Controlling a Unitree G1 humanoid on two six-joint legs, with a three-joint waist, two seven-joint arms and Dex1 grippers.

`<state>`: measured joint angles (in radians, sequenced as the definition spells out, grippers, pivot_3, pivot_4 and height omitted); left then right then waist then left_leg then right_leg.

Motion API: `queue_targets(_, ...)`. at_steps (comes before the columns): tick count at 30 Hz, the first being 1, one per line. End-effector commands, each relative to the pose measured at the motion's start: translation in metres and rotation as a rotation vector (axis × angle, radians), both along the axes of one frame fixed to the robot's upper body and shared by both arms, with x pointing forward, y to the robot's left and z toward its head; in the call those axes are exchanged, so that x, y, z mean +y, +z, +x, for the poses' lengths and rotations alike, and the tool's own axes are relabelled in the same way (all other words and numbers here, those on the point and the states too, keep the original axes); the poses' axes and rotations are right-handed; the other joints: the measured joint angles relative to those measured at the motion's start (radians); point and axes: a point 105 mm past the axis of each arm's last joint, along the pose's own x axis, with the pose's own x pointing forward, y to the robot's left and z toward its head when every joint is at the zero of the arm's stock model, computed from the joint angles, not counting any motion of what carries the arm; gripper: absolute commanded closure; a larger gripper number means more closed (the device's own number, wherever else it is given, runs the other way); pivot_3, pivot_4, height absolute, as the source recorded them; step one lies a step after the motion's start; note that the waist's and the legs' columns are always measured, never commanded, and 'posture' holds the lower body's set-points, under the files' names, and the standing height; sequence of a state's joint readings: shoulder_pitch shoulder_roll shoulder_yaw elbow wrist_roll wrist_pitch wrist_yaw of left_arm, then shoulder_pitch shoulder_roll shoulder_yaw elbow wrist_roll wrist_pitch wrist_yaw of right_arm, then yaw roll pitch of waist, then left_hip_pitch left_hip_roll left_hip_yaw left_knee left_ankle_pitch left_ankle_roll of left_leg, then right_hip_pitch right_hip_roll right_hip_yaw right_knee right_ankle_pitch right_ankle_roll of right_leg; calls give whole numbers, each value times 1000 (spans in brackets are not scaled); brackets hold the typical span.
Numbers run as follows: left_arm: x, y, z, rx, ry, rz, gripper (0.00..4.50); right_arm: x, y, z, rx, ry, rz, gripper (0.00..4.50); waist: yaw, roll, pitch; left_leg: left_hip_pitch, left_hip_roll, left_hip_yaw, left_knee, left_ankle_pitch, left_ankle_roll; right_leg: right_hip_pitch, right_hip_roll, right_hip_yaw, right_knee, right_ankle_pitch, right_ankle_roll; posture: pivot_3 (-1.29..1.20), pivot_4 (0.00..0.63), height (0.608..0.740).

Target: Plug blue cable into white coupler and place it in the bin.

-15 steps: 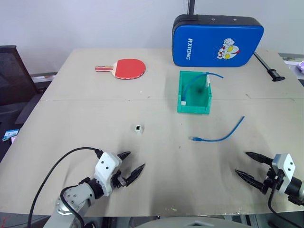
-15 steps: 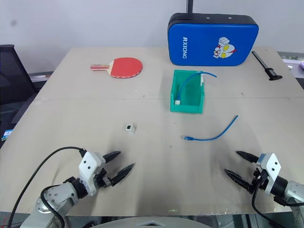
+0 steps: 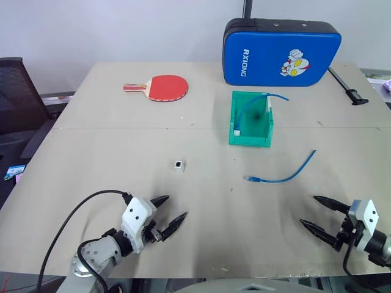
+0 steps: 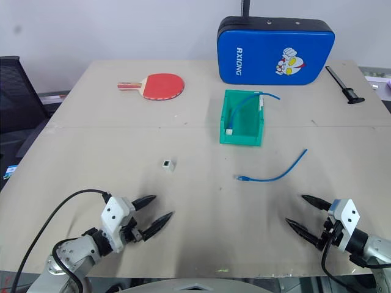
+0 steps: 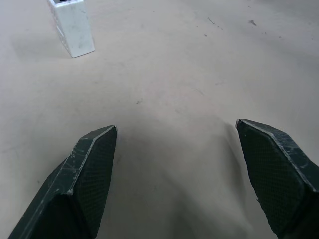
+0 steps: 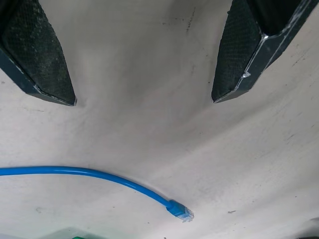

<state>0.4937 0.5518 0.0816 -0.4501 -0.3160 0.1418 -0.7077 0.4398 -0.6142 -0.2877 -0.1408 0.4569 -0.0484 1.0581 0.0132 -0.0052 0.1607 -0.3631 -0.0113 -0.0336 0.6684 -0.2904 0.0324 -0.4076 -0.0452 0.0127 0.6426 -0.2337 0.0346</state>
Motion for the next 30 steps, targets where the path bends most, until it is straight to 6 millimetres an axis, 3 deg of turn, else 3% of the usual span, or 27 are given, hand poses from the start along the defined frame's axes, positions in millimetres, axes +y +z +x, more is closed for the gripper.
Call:
queue_targets(1, -3, -6, -5, 36, -20, -1, 576, 1, 9, 3, -44, 5, 2, 219, 0, 0, 0, 0, 0, 0, 0, 0, 0, 0, 0, 0, 0, 0, 0, 0, 150, 740)
queue_targets(8, -3, 11, -2, 6, -85, 22, 576, 6, 13, 8, -59, 32, -1, 219, 0, 0, 1, 0, 0, 0, 0, 0, 0, 0, 0, 0, 0, 0, 0, 0, 150, 740)
queue_targets(14, -17, 72, 8, -61, -374, 23, 576, 52, 35, 46, -90, 151, -13, 219, -2, -5, 5, -1, 3, 0, 1, 0, 0, -2, 2, -2, 1, 1, -2, 0, 150, 740)
queue_targets(20, -26, 104, 5, -57, -566, 79, 576, 87, 38, 69, -72, 272, -73, 219, -2, -5, 5, -2, 4, 1, 0, 0, -1, -3, 7, -2, 1, 4, -6, 0, 150, 740)
queue_targets(28, -27, 123, 12, -73, -597, 143, 576, 110, 29, 91, 5, 355, -183, 219, -2, -6, 6, -7, 3, 1, 0, -1, 0, -6, 7, -2, -2, 6, -2, 0, 150, 740)
queue_targets(30, -26, 123, 13, -74, -591, 153, 576, 112, 27, 93, 15, 370, -208, 780, -2, -6, 6, -6, 3, 1, 0, -1, 0, -6, 7, -2, -2, 6, -2, 0, 150, 740)
